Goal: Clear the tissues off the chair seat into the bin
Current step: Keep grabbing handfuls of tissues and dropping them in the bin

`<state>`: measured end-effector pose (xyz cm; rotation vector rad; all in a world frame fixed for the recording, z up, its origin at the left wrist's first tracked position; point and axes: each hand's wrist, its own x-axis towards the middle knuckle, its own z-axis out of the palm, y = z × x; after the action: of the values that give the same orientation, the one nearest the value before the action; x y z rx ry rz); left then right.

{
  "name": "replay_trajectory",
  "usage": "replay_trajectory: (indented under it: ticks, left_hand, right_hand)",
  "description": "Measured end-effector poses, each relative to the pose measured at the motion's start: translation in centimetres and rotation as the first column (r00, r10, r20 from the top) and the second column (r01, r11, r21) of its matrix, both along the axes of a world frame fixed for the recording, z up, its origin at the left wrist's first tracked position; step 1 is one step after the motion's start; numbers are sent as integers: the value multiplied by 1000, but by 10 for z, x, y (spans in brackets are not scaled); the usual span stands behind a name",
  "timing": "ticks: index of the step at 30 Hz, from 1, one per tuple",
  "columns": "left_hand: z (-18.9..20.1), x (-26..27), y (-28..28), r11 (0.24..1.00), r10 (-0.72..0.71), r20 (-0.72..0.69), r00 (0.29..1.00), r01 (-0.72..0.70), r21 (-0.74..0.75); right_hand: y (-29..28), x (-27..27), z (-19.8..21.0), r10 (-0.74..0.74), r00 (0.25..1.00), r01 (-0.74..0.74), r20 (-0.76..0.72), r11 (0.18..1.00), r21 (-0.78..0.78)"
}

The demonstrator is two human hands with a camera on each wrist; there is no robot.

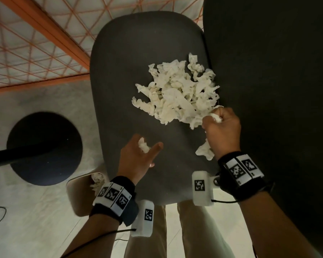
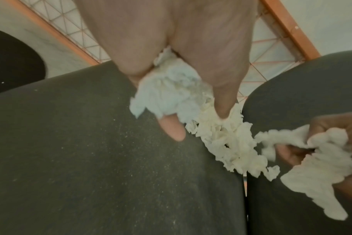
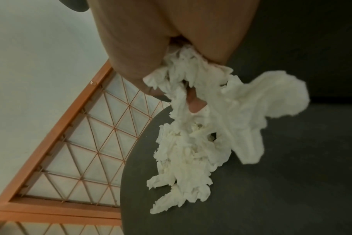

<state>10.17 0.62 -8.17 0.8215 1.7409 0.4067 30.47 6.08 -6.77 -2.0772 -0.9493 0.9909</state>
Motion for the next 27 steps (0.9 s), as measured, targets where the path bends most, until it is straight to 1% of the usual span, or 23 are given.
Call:
replay_trajectory:
  ticks: [1,3,5,7,10,12,14,15,17,19,20,22,24,25,27]
  left_hand:
    - [1,-3,-1,1000,0,56,998,0,2]
    - [-2,-10,-4,999,-34,88,996,33,16]
    - [-4,-15,-8,999,-23,121,992,19,39]
    - [-6,-19,-10,999,24,144,989,-28,26]
    - [-4,-23,-13,998,50,91,995,-52,20]
    - [-4,-24,-16,995,48,64,997,-53,80]
    - [-1,-21,-17,994,8,50,999,-13,104]
    - [1,-18,-19,994,-45,34,998,41,106]
    - [4,-11,-22,984,-148,46,988,143,107]
    - [7,-2,-22,973,-209,98,973,197,121]
    - [7,1,-22,971,-217,126,968,201,127]
    - [5,6,-20,974,-201,154,967,181,136]
    - [4,10,-19,972,-174,119,977,152,178]
    - [4,11,-18,969,-146,88,985,125,211]
    - [3,10,-20,961,-85,20,996,76,267]
  right_hand:
    - [-1,-2,-1,13,1000,-13,-23,1000,5]
    - [0,-7,-2,-8,993,7,-114,1000,-9]
    - [2,-14,1,-30,977,25,-210,999,-24]
    - [4,-21,4,-26,977,20,-211,999,-30]
    - [5,-28,5,-60,971,44,-232,996,-72]
    - [5,-33,6,-78,962,49,-262,992,-115]
    - [8,-38,7,-128,944,83,-303,984,-157]
    - [9,-41,6,-163,928,108,-334,978,-179]
    - [10,-46,4,-223,884,139,-411,964,-225]
    - [10,-54,2,-271,826,140,-494,948,-285]
    - [8,-56,0,-279,791,127,-545,945,-300]
    - [4,-61,-1,-256,715,73,-650,953,-294]
    - [-2,-64,-3,-174,655,-5,-736,972,-234]
    - [-4,-66,-4,-132,637,-50,-760,976,-211]
    - [-9,-68,-6,-57,639,-162,-767,965,-207]
